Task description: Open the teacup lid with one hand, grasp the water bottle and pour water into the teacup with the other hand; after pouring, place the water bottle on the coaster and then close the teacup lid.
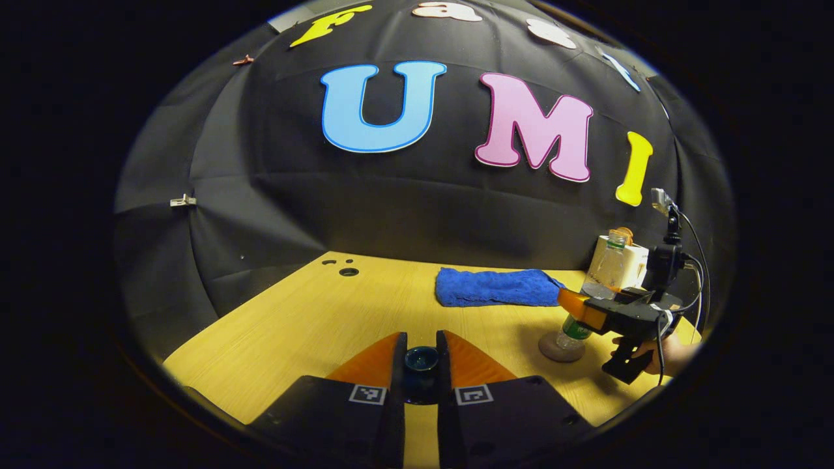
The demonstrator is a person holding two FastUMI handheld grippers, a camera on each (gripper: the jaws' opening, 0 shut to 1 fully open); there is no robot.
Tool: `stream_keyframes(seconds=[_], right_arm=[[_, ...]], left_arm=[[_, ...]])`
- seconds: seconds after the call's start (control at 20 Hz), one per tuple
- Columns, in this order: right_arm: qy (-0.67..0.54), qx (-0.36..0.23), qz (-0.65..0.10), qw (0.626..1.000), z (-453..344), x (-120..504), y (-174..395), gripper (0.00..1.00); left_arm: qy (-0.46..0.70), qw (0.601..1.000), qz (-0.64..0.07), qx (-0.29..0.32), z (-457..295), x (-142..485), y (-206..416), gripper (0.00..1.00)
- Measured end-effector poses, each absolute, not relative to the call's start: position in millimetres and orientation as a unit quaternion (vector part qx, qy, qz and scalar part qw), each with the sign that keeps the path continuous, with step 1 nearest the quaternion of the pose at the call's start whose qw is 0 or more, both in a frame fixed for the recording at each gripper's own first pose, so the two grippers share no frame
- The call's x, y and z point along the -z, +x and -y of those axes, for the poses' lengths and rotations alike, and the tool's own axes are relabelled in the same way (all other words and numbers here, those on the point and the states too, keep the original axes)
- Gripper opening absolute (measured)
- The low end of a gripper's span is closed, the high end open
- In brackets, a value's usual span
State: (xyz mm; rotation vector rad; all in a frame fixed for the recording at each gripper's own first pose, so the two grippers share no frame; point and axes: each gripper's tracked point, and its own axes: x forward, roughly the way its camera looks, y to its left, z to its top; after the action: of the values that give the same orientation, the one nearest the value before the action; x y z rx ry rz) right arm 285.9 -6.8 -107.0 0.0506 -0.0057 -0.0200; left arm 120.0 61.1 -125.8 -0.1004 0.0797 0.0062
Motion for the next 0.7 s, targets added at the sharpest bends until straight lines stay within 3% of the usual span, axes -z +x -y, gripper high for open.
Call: stream_keyframes(seconds=[0.05,0.3,0.7], right_arm=[[0.025,0.011,0.001,1.0,6.8,105.6,283.8,1.0],[0.027,0.018,-0.005,0.999,6.2,103.4,269.7,0.96],[0.017,0.028,-0.028,0.999,5.6,116.8,215.3,0.99]], left_arm=[[-0.049,0.998,-0.038,-0.003,-60.7,124.8,118.5,0.24],[-0.049,0.998,-0.029,-0.005,-63.0,114.5,111.9,0.27],[-0.057,0.998,-0.011,-0.005,-68.8,108.3,120.4,0.24]])
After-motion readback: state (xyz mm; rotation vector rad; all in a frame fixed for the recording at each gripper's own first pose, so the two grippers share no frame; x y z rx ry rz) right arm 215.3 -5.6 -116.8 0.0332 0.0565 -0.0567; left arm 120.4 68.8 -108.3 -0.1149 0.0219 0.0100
